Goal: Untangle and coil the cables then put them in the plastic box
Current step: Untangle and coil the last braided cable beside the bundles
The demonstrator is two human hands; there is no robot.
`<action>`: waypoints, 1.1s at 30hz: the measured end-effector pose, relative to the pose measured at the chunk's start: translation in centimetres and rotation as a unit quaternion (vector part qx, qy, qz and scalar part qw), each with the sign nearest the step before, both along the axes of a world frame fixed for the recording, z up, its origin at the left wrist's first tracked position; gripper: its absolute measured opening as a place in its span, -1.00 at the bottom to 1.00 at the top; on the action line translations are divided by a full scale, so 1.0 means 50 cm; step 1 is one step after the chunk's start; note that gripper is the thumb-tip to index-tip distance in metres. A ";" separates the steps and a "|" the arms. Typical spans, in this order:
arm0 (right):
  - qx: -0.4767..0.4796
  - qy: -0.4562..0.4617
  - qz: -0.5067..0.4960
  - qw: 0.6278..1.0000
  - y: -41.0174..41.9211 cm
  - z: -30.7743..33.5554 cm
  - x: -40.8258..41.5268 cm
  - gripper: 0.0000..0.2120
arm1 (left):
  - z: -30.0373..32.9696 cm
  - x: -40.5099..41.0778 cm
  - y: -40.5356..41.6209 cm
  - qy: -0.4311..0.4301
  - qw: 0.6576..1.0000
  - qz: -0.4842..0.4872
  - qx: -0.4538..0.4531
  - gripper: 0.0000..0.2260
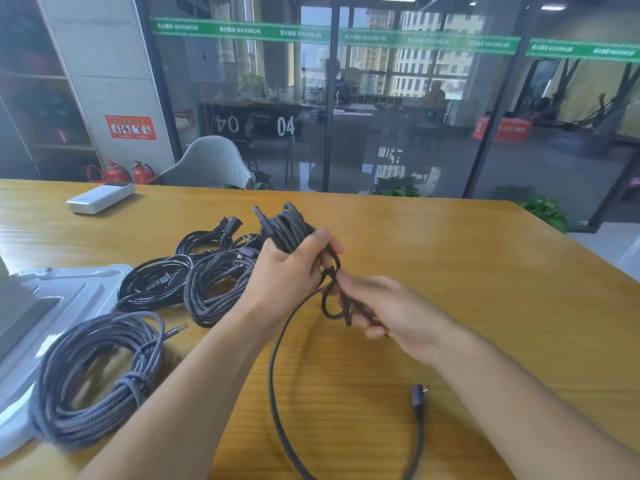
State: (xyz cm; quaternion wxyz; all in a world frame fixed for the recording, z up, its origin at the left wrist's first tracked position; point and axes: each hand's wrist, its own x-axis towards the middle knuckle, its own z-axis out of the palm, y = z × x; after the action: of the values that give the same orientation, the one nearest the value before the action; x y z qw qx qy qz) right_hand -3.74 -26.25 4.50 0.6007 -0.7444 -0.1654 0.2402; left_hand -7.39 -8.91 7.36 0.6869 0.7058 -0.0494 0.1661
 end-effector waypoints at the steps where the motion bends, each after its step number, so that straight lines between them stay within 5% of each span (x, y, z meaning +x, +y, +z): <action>1: 0.010 -0.008 -0.030 0.999 0.010 -0.010 -0.002 -0.63 | 0.000 -0.001 -0.005 -0.003 1.000 -0.007 0.013 -0.71; 4: 0.134 0.025 -0.122 0.983 0.028 -0.024 0.004 -0.96 | -0.004 -0.001 -0.009 0.005 1.000 -0.004 0.028 -0.68; 7: 0.317 0.075 -0.171 0.930 0.008 -0.007 0.030 -0.83 | -0.007 0.007 0.005 0.021 0.999 0.028 0.022 -0.67; 14: 0.414 0.134 -0.125 0.892 -0.098 0.046 0.065 -0.85 | -0.008 0.021 0.038 0.028 0.990 0.130 -0.035 -0.70; 19: 0.364 0.136 -0.229 0.892 -0.163 0.055 0.099 -0.60 | -0.006 0.021 0.045 0.015 0.983 0.170 -0.065 -0.67; 23: 0.296 0.089 -0.286 0.907 -0.205 0.027 0.132 -0.76 | 0.003 0.019 0.056 0.009 0.980 0.154 -0.126 -0.71; 26: 0.213 0.040 -0.237 0.947 -0.223 0.028 0.143 -0.84 | 0.004 0.021 0.057 0.009 0.978 0.153 -0.143 -0.64; 29: 0.009 -0.036 -0.137 0.990 -0.259 0.023 0.135 -0.73 | 0.008 0.022 0.078 -0.004 0.974 0.161 -0.157 -0.63; 33: -0.155 -0.120 -0.088 0.977 -0.281 0.020 0.132 -0.62 | 0.004 0.026 0.084 -0.016 0.980 0.128 -0.152 -0.62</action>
State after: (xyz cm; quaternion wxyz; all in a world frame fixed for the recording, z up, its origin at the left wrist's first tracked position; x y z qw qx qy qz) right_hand 2.85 -40.31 5.49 0.4726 -0.8634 -0.1311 0.1182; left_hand -6.08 -4.72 7.55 0.7583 0.5907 0.0563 0.2700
